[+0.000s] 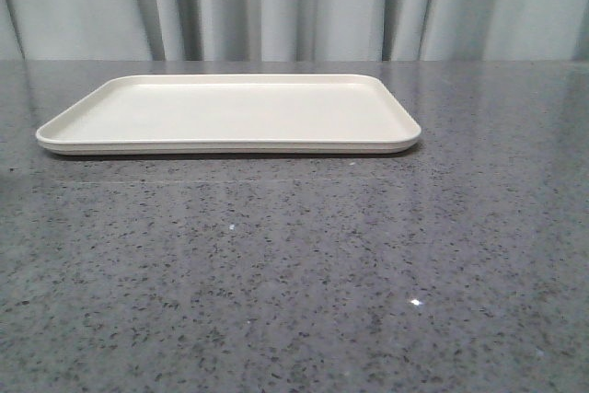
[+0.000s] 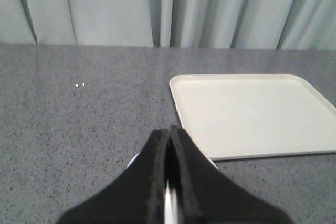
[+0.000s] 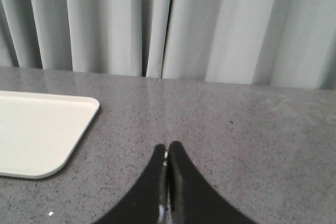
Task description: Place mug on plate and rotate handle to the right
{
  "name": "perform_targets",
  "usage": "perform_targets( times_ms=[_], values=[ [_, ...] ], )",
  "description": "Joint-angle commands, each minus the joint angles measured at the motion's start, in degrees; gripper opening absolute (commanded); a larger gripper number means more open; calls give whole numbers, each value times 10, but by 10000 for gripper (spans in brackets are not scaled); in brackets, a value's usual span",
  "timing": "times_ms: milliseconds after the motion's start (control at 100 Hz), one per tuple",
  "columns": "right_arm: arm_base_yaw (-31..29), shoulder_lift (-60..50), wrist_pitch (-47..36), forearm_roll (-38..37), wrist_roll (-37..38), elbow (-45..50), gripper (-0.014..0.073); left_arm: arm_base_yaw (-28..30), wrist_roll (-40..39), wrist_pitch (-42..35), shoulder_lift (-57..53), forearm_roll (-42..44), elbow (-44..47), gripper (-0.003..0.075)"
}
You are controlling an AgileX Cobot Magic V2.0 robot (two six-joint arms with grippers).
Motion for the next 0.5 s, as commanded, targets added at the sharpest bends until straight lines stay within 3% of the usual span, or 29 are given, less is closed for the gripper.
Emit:
perform_targets(
  times_ms=[0, 130, 270, 490],
  values=[
    [-2, 59, 28, 0, -2, -63, -64, 2, -5, 28, 57, -9, -68, -20],
    [-2, 122, 112, 0, -2, -127, -64, 2, -5, 80, 112, -10, -119, -20],
    [-2, 173, 178, 0, -2, -177, -64, 2, -5, 84, 143, -12, -133, -20],
    [-2, 208, 189, 0, -2, -199, -64, 2, -5, 85, 149, -24, -133, -20]
  ],
)
